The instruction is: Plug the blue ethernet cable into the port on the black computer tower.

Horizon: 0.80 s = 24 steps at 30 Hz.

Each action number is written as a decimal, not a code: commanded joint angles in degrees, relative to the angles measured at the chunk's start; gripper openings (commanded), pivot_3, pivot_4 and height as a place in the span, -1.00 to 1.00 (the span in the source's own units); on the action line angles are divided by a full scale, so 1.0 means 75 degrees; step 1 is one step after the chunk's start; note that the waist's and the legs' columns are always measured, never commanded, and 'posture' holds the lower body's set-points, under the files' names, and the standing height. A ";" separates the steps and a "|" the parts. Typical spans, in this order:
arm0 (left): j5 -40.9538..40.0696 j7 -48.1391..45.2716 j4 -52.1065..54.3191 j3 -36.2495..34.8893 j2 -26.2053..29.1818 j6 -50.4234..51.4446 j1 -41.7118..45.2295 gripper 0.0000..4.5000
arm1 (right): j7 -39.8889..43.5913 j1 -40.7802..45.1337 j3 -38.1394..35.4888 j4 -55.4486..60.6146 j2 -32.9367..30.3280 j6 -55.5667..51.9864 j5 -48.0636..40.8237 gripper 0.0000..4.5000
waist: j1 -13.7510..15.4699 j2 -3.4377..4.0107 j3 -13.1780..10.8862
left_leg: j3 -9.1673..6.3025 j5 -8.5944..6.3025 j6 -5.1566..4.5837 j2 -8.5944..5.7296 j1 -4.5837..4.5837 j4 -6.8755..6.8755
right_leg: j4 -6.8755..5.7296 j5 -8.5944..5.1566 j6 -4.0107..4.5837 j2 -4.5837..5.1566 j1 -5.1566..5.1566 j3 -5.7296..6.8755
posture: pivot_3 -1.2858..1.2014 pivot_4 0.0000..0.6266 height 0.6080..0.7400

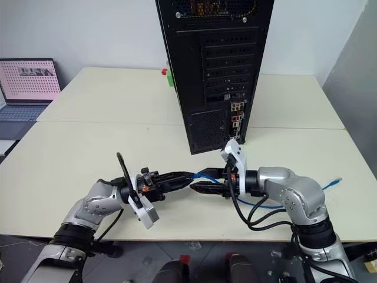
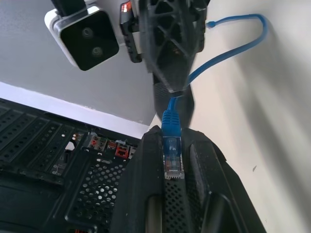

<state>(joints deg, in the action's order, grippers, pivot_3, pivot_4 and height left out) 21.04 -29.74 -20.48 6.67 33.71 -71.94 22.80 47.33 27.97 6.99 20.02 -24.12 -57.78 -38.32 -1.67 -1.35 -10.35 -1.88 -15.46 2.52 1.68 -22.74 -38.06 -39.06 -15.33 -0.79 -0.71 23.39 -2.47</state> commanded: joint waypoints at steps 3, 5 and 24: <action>0.0078 0.0375 0.0324 0.0089 0.0157 -0.0078 -0.0012 -0.90 | 0.0080 0.0134 -0.0004 -0.0003 -0.0005 0.0249 -0.0100 0.21 | 0.0001 0.0000 0.0000 | 0.0000 0.0000 0.0000 0.0001 0.0000 0.0000 | 0.0000 0.0000 0.0000 0.0000 0.0000 0.0000 | 0.03 -0.52 1.00; 0.0112 0.0444 0.0367 0.0115 0.0182 -0.0072 -0.0024 -0.90 | 0.0067 0.0127 0.0013 -0.0029 0.0008 0.0286 -0.0082 0.21 | 0.0000 0.0000 0.0000 | 0.0000 0.0000 0.0000 0.0001 0.0000 0.0000 | 0.0000 0.0000 0.0000 0.0000 0.0000 0.0000 | 0.03 -0.52 1.00; 0.0321 0.0818 0.0541 0.0300 0.0343 -0.0074 -0.0029 -0.90 | 0.0029 0.0215 0.0111 -0.0326 0.0112 0.0393 -0.0103 -0.98 | 0.0001 0.0000 0.0000 | 0.0000 0.0000 0.0000 0.0002 0.0000 0.0000 | 0.0000 0.0000 0.0000 0.0001 0.0000 0.0000 | 0.03 -0.52 1.00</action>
<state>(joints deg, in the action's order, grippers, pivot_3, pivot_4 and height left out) 23.33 -25.02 -18.97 8.71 36.12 -71.54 22.73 47.40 28.27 8.09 17.07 -23.14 -55.43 -38.41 -1.67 -1.35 -10.35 -1.88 -15.46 2.52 1.69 -22.74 -38.05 -39.06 -15.33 -0.79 -0.70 23.39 -2.47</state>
